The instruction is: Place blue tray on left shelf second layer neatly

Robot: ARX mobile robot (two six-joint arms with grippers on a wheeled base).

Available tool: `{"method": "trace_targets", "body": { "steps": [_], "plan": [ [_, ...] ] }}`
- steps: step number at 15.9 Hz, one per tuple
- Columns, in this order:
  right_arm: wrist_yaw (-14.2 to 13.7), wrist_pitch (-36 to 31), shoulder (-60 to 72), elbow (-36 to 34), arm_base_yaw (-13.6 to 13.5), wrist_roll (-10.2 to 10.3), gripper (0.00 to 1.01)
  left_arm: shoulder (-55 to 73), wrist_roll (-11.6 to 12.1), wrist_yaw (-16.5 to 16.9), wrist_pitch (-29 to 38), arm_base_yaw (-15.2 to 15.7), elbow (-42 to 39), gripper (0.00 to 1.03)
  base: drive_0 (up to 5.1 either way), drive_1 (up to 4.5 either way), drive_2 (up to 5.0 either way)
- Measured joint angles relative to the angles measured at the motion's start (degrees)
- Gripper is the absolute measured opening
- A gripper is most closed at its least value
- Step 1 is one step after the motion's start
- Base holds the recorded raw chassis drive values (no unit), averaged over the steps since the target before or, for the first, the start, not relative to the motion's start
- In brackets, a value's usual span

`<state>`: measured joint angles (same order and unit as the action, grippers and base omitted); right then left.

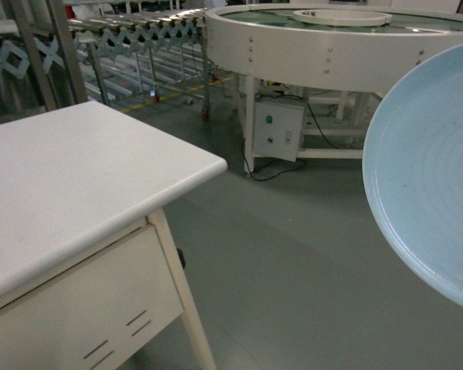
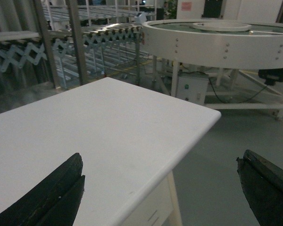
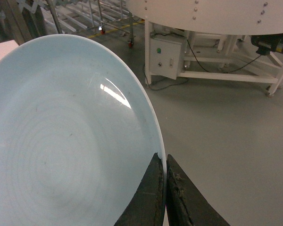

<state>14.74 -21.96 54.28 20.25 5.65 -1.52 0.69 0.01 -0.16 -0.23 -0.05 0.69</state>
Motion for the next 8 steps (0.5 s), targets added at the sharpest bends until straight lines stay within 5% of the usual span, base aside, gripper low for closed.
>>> {"method": "trace_targets", "body": {
  "steps": [8],
  "plan": [
    [0.0,0.0,0.0,0.0,0.0,0.0,0.02,0.0,0.0,0.1,0.3,0.0,0.0,0.98,2.1,-0.98,-5.6]
  ]
}}
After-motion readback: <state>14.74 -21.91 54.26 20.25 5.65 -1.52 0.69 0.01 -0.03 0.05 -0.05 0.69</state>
